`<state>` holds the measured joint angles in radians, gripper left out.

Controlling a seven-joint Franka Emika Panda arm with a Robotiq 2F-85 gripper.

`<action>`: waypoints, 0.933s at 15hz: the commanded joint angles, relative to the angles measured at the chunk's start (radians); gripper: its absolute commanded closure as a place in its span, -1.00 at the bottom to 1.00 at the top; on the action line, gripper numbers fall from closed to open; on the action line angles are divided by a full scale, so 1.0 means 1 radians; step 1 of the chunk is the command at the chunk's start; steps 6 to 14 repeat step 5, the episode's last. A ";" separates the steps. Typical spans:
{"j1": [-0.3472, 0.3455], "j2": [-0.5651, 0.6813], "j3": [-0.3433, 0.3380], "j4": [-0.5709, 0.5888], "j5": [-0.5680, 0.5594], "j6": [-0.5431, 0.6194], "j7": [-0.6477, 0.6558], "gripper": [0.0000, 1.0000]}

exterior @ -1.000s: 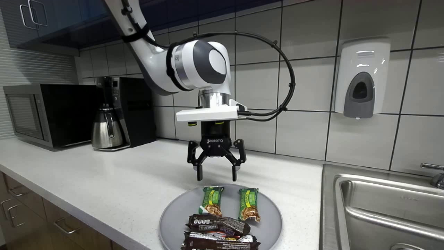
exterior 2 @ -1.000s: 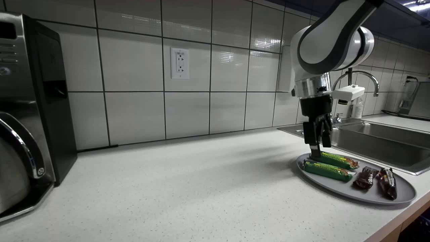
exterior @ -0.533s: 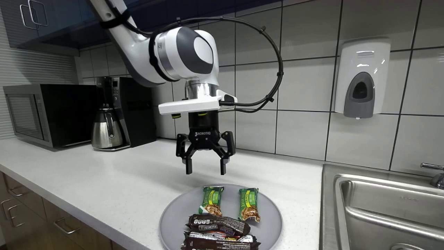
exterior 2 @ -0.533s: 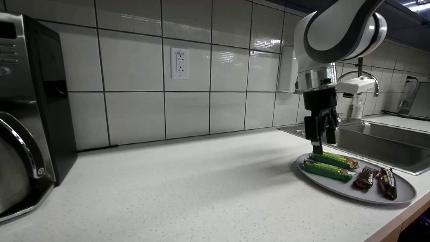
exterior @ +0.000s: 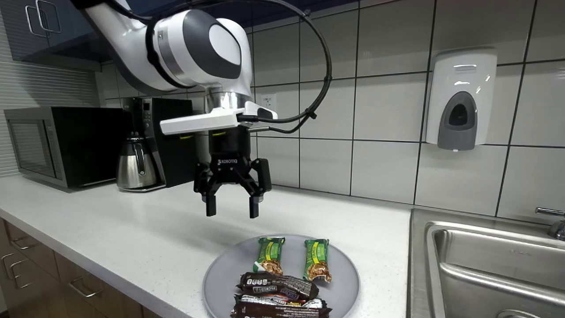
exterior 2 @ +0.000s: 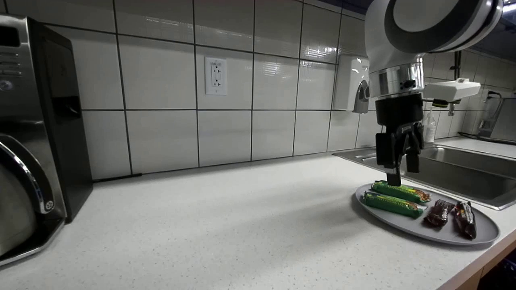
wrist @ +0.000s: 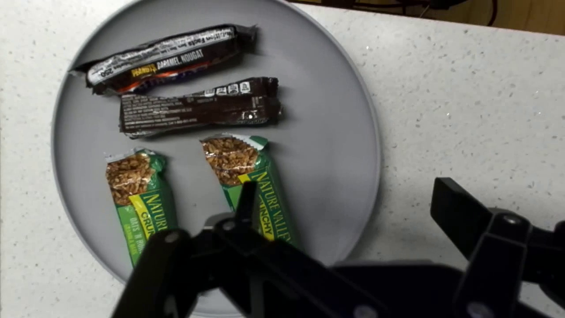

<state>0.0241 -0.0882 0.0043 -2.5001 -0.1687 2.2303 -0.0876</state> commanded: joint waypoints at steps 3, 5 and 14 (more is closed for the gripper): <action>-0.002 -0.035 0.006 -0.025 0.005 -0.005 0.004 -1.00; -0.002 -0.037 0.006 -0.028 0.005 -0.005 0.004 -1.00; -0.002 -0.037 0.006 -0.028 0.005 -0.005 0.004 -1.00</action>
